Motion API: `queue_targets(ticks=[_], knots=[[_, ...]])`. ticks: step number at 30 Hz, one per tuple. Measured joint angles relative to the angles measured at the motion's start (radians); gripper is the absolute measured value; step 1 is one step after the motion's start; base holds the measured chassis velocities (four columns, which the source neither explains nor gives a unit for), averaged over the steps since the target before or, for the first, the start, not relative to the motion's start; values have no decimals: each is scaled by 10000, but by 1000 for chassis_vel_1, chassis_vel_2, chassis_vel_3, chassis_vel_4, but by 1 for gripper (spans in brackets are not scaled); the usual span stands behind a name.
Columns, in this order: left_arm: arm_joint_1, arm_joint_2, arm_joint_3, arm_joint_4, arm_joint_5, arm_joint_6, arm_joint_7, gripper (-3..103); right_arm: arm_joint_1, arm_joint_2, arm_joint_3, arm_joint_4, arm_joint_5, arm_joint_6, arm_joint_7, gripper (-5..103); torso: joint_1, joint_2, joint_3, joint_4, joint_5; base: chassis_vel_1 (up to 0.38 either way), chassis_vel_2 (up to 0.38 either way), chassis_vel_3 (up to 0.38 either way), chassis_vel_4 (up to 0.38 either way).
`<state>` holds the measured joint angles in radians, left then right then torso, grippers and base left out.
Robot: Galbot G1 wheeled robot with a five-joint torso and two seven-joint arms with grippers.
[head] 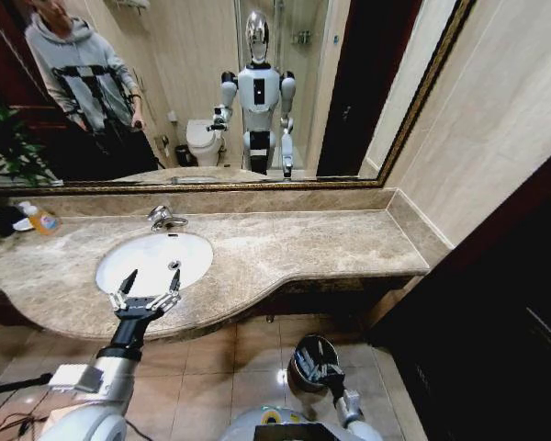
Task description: Pick up the trash from the sink and place it in the trash bin.
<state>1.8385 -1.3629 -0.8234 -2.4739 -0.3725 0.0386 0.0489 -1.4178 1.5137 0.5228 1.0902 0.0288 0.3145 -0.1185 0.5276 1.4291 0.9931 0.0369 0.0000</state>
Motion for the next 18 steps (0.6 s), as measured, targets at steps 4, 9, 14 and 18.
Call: queue_targets(ticks=[4,9,14,18], knots=[[0,0,0,-1,0,0,0,100,616,-12,16,-1261,-122,-1,-41,0,0,0,0,-1,0,0,0,0,0],[0,0,0,0,0,0,0,100,1452,-18,46,-2539,-253,-64,-157,0,1,0,0,-1,0,0,0,0,0],[0,0,0,0,0,0,0,100,1905,-27,41,-2981,-582,-239,-390,0,1,0,0,-1,-1,0,0,0,0],[0,0,0,-1,0,0,0,100,2678,54,39,-3814,-1036,-136,-437,0,1,0,0,0,-1,0,0,0,0]])
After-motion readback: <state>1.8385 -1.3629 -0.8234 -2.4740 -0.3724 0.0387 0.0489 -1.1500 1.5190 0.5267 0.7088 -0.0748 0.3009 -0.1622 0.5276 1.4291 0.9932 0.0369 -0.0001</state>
